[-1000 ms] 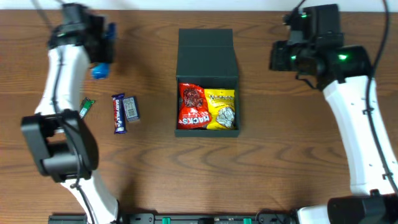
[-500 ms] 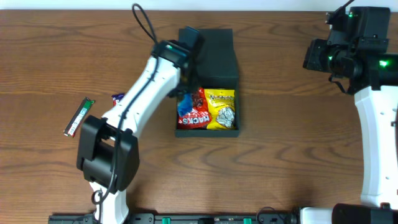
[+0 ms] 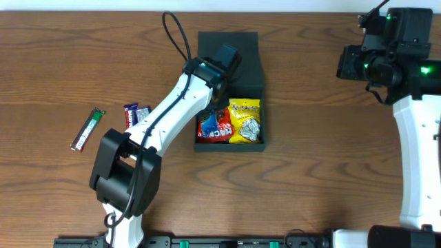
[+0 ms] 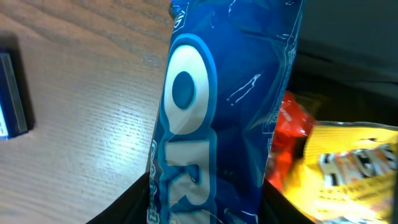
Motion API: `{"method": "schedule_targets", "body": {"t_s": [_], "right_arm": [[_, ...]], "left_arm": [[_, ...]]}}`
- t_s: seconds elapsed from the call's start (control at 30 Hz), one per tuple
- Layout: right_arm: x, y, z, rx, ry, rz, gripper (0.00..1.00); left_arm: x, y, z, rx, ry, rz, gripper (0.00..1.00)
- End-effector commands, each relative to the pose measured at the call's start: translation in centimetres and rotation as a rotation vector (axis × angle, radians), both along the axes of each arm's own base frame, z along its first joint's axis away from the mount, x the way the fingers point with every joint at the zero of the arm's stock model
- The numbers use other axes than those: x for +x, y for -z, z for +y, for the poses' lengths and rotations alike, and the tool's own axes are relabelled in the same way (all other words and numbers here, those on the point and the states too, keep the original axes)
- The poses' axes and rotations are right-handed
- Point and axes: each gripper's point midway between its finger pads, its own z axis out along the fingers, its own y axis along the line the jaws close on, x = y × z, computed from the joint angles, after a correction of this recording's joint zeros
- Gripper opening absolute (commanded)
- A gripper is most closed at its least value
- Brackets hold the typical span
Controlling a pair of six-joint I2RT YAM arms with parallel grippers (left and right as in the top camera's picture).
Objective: Pack container
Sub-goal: 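Carry the Oreo pack to the left side of the green box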
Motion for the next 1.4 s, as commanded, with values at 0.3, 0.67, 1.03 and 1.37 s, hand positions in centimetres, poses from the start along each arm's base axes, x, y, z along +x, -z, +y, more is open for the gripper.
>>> {"method": "schedule_targets", "body": {"t_s": [0.3, 0.67, 1.03, 1.37], "right_arm": [[-0.3, -0.5, -0.4, -0.015, -0.004, -0.013, 0.02], [-0.3, -0.4, -0.3, 0.003, 0.006, -0.009, 0.01], [-0.2, -0.5, -0.3, 0.002, 0.006, -0.014, 0.02], [-0.2, -0.5, -0.3, 0.002, 0.006, -0.013, 0.01]], "left_arm": [[0.3, 0.7, 1.1, 0.070, 0.136, -0.030, 0.06], [-1.0, 1.6, 0.8, 0.031, 0.108, 0.024, 0.06], [-1.8, 2.7, 1.1, 0.032, 0.076, 0.050, 0.06], [-3.0, 2.7, 0.0, 0.025, 0.115, 0.076, 0.06]]}}
